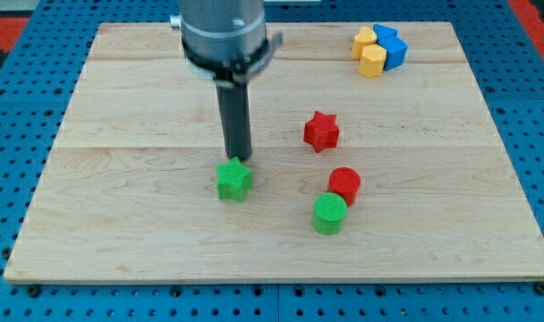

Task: Group red blocks and green blocks close to each other

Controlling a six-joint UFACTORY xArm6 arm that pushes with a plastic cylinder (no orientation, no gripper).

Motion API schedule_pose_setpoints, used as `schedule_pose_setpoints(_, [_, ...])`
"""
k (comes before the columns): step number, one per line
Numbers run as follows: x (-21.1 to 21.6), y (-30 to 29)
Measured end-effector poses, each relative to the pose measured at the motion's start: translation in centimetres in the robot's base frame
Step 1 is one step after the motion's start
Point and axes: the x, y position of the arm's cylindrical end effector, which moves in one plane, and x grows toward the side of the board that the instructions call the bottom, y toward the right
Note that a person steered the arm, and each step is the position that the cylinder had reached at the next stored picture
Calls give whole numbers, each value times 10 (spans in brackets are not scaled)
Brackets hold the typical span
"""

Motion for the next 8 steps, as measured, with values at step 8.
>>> schedule_pose_setpoints(8, [-88, -9])
